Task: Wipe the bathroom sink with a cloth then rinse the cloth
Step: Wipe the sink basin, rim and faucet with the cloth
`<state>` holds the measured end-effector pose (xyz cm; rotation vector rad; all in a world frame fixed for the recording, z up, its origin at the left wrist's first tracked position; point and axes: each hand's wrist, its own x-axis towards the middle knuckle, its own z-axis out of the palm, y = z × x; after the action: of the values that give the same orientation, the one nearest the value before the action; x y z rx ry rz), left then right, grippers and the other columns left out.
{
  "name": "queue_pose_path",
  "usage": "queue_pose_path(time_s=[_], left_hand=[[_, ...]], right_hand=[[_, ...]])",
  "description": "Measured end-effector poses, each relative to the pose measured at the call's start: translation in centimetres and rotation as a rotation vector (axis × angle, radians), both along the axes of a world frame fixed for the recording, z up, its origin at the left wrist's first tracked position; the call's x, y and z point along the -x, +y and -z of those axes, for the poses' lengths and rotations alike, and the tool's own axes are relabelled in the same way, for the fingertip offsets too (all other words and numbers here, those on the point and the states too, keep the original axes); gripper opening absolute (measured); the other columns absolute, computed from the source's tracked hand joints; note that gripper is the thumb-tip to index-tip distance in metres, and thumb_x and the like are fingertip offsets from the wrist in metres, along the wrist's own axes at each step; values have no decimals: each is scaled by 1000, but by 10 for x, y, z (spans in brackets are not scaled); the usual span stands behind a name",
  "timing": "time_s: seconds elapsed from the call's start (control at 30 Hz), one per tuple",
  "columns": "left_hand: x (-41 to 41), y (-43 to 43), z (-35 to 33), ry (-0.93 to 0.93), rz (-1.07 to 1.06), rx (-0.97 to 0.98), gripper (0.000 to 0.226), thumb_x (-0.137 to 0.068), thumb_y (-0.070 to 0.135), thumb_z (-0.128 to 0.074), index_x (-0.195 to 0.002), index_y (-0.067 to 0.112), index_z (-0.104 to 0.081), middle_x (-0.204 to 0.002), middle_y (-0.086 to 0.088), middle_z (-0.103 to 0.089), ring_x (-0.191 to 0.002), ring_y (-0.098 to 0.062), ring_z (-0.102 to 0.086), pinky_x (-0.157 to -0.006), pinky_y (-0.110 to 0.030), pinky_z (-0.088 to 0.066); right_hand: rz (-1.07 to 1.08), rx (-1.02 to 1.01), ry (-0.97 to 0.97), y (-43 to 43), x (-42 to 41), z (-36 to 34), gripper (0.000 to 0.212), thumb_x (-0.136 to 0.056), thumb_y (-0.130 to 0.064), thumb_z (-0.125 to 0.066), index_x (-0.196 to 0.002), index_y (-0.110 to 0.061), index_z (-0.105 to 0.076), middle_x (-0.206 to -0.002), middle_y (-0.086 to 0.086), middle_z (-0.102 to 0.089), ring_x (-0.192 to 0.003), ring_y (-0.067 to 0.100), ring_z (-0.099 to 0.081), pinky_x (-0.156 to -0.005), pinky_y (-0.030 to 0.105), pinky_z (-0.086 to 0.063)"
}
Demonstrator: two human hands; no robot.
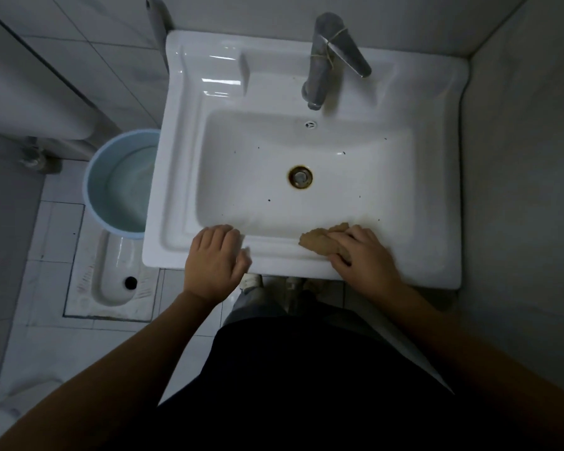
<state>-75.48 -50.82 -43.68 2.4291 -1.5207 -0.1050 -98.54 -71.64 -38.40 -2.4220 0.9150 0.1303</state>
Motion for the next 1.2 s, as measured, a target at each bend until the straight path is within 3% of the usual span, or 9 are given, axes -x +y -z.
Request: queue_pose_path(time_s=[0.3,0.53,0.67,0.9,1.2], left_hand=[[3,-8,-14,51,21,-39,32,-96,39,-48,-112,13,-58,-114,-8,-65,-106,-26,-53,-99,-40,-39],[32,-56,-18,120,319,-149,36,-95,41,-50,-117,15,-63,-118,-5,-65,-106,-27,-60,-89,-39,-44],[35,-59,-10,104,330,-115,35,-91,40,-50,-114,16,-61,-114,-4,-65,-103,-29,-60,-85,-39,-43],[35,-58,-8,136,308,-121,34,-94,43,-47,-114,18,-59,-114,-2,-64,-103,-25,-58,-86,-37,-42],[34,-58,-19,198,306,-172,37,-100,47,-41,-118,19,-59,-116,-1,-64,-106,-22,-58,-89,-35,-43]], right_hand=[[-103,-4,-39,19,-15,4,46,-95,-37,-54,-139,-26,-54,-123,-3,-55,-109,17,-48,-86,28,-39],[209,133,-16,-22,74,-6,38,-90,-20,-66,-127,-12,-66,-109,9,-63,-100,27,-54,-85,36,-43],[310,171,44,-37,101,-12,38,-88,-15,-68,-126,-10,-67,-107,13,-64,-100,33,-55,-87,44,-48],[401,136,57,-29,85,-7,37,-90,-12,-63,-126,-5,-66,-109,16,-60,-106,34,-51,-93,46,-46],[197,-18,-15,2,19,5,40,-90,-37,-49,-122,-19,-64,-109,-1,-58,-99,16,-51,-77,28,-43]])
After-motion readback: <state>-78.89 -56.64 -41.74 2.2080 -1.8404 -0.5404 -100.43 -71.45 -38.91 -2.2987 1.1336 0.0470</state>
